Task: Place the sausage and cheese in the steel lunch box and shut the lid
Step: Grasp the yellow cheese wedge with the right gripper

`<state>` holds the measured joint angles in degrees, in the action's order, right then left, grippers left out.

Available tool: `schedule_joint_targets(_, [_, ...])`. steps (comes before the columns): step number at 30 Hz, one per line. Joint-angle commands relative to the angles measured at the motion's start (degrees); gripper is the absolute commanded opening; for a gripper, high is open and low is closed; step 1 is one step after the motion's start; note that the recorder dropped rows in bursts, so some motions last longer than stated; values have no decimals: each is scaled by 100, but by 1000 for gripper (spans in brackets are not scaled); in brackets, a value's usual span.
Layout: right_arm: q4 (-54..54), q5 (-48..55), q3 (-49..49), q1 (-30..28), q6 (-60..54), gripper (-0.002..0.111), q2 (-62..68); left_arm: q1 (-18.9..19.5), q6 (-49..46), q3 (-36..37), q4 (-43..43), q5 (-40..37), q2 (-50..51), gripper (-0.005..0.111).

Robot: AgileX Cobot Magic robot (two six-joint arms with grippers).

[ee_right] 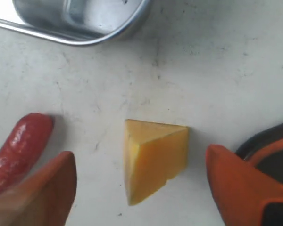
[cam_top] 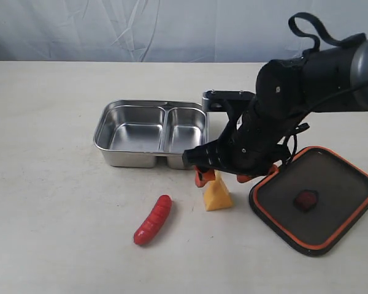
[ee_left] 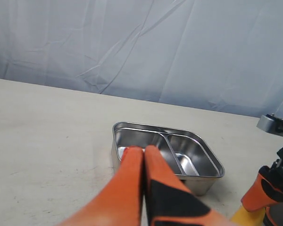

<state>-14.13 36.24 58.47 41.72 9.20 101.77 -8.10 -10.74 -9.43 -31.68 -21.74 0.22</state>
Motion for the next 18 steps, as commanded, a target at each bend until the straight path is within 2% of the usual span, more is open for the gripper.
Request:
schedule_joint_targets(1, [77,-258,28,7,21,69,298,-45,-2,24,-16,75,-22,0])
schedule_joint_targets(3, [77,-281,28,7,21,62,403,-45,-2,24,-16,75,-22,0])
schedule_joint_targets(6, [88,-283,28,7,9,45,521,-45,-2,24,-16,75,-22,0])
schedule_joint_targets(11, [75,-35,50,7,-204,0,532,-45,-2,24,-16,75,-22,0])
schedule_joint_targets(18, [48,275,78,7,-368,0,289,-45,-2,24,-16,75,-22,0])
